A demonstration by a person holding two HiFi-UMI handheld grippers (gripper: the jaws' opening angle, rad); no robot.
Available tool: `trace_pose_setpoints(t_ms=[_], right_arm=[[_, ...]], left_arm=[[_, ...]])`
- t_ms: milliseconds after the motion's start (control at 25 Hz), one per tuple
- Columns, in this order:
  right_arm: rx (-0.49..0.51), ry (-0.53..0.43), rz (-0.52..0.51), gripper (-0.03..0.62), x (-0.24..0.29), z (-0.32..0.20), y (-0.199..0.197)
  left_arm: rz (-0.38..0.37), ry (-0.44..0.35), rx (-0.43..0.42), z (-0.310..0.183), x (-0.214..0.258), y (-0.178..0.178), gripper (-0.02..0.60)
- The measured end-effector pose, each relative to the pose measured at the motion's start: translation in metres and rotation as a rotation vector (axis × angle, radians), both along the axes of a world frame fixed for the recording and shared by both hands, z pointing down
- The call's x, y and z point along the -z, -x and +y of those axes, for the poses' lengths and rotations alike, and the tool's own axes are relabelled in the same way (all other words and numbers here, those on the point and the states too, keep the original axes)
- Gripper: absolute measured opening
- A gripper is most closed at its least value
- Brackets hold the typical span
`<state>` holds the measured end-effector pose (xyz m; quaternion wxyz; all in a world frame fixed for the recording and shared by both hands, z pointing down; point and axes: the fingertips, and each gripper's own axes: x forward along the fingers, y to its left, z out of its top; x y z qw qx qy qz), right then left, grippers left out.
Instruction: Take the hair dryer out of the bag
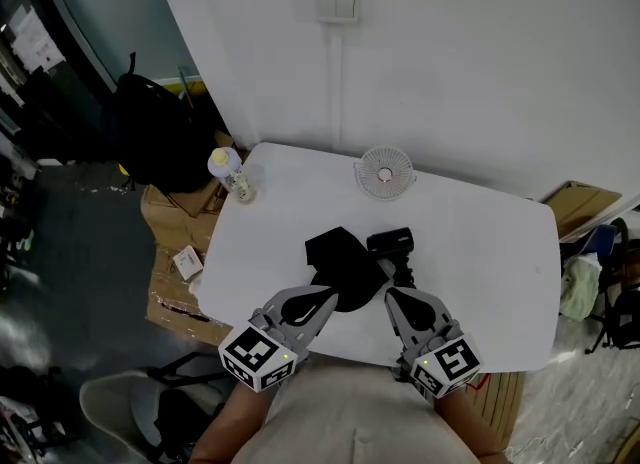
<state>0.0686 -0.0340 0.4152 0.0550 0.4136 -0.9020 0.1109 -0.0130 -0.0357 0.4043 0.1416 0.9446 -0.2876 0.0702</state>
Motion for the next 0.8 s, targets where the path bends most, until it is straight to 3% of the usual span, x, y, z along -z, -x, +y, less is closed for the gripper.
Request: trace_pose_setpoints(t_ms=[800], right_arm=[[-0.025, 0.031, -0.014, 0.014, -0.005, 0.001, -0.015]], left_arm=[[0.016, 0.003, 0.057, -0.003, 0.0, 0.005, 0.012]])
